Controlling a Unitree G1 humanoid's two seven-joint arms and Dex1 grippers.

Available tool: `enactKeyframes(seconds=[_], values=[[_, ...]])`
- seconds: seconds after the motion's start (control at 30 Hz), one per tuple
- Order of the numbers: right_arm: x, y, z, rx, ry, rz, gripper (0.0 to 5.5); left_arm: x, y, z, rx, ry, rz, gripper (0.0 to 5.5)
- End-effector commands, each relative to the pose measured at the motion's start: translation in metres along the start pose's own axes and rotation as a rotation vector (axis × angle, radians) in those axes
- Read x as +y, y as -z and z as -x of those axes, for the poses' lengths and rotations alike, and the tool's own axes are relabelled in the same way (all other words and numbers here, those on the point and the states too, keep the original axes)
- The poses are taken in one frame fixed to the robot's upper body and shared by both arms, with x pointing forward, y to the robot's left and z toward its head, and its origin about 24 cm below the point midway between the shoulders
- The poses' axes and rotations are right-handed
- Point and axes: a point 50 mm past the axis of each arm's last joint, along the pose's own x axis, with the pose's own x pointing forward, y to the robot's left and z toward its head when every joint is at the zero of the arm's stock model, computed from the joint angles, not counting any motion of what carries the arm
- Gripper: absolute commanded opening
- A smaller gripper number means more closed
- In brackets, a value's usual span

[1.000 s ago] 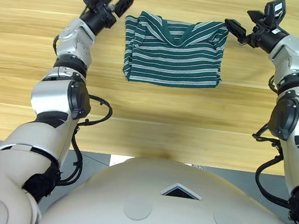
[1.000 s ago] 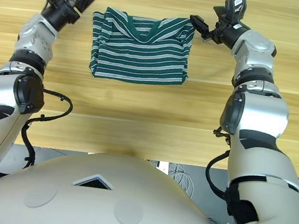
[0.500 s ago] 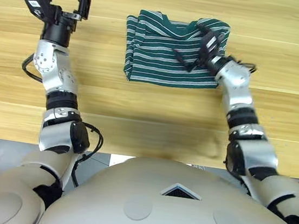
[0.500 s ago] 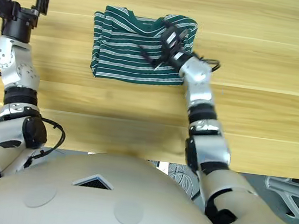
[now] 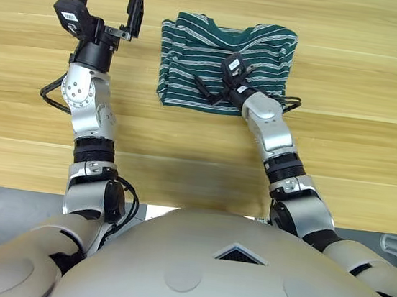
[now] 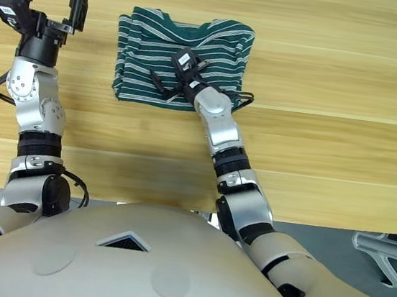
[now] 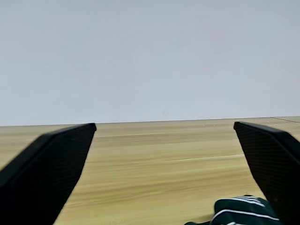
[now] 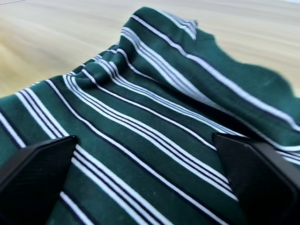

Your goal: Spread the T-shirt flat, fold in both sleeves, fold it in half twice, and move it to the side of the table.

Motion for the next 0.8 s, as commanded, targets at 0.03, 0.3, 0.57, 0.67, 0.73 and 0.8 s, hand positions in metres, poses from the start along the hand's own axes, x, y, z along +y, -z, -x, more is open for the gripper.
enactKeyframes(seconds=[0.03, 0.3, 0.57, 0.67, 0.73, 0.8], values=[[0.017, 0.026, -0.005, 0.166, -0.081, -0.051, 5.40, 0.001, -0.002, 0.001, 0.001, -0.009, -0.004, 5.39], [0.029, 0.046, 0.038, 0.217, -0.553, 0.211, 5.40, 0.001, -0.006, -0.002, -0.021, -0.015, -0.026, 5.39], [-0.152, 0.024, 0.158, 0.421, -0.522, 0.486, 5.40, -0.007, -0.019, -0.006, -0.085, -0.021, -0.039, 5.39], [-0.172, -0.021, 0.159, 0.203, -0.452, 0.459, 5.40, -0.013, -0.020, -0.006, -0.096, -0.012, -0.041, 5.39], [-0.172, -0.027, 0.160, 0.144, -0.489, 0.466, 5.40, -0.015, -0.020, -0.007, -0.093, -0.001, -0.047, 5.39], [-0.170, -0.028, 0.153, 0.109, -0.467, 0.464, 5.40, -0.014, -0.022, -0.007, -0.096, 0.002, -0.053, 5.39]])
